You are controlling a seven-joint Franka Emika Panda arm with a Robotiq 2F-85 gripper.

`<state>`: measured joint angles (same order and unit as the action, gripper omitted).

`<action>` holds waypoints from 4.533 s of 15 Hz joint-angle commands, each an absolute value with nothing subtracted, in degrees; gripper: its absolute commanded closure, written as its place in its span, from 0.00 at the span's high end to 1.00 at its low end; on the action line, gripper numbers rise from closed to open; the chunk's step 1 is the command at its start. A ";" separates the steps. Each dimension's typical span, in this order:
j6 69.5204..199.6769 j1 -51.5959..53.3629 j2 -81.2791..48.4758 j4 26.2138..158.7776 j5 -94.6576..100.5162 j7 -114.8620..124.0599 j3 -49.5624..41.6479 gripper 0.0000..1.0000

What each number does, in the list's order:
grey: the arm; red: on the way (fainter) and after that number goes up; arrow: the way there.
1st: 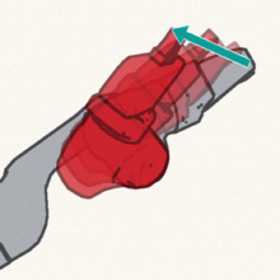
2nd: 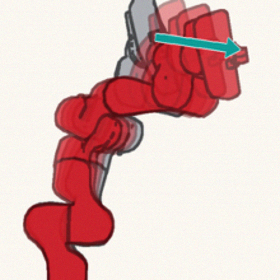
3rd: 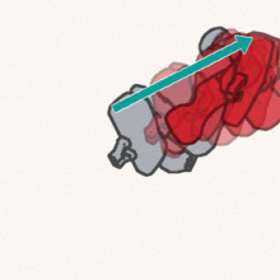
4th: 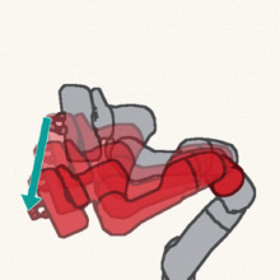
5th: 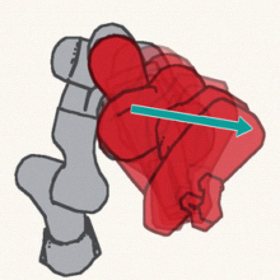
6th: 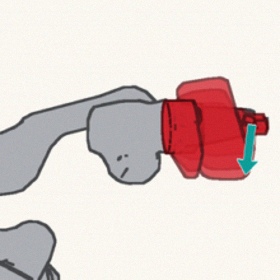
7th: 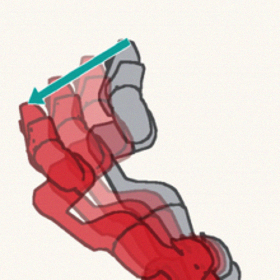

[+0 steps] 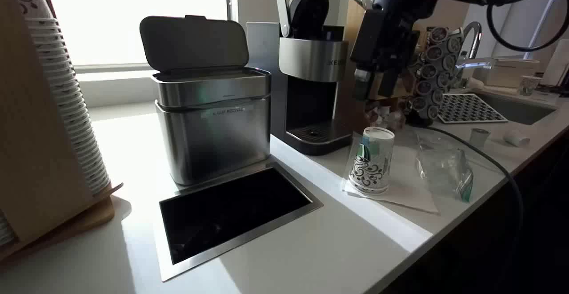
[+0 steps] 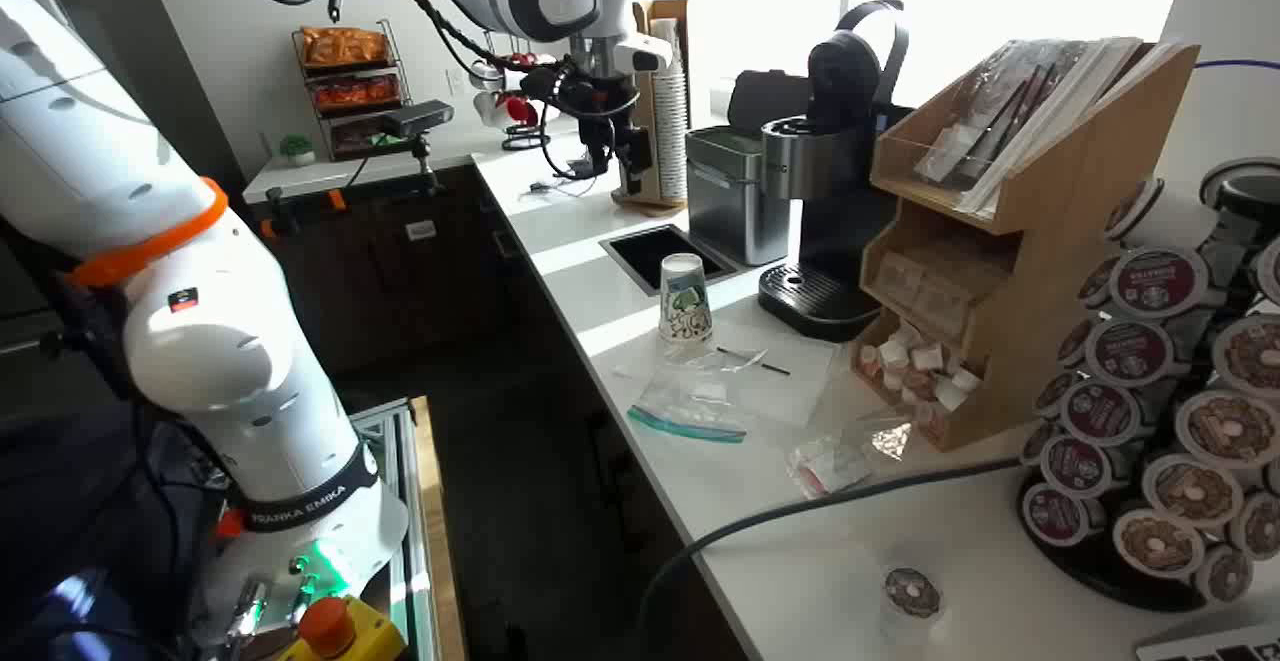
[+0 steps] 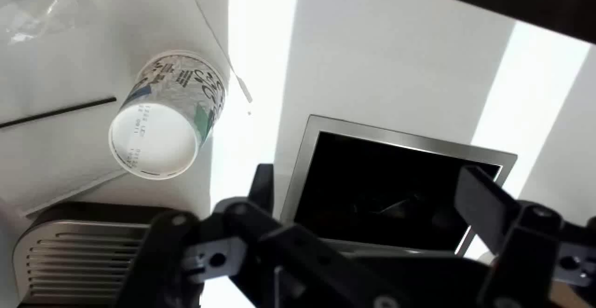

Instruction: Turn the cups around

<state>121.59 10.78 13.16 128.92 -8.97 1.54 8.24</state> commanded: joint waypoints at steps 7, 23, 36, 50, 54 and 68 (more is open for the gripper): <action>124.51 8.65 13.06 129.87 -2.49 7.10 9.78 1.00; 126.75 -0.12 4.62 130.24 2.14 42.75 4.46 1.00; 127.48 0.04 3.78 130.77 -9.67 41.79 1.78 1.00; 120.56 -2.59 -3.30 126.07 -26.84 43.71 -2.81 1.00; 119.64 -3.29 -5.79 124.57 -30.01 42.93 -3.37 1.00; 118.16 -3.34 -12.15 121.32 -39.91 40.96 -2.93 1.00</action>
<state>120.20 -3.00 -10.51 122.90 -36.90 42.32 -3.08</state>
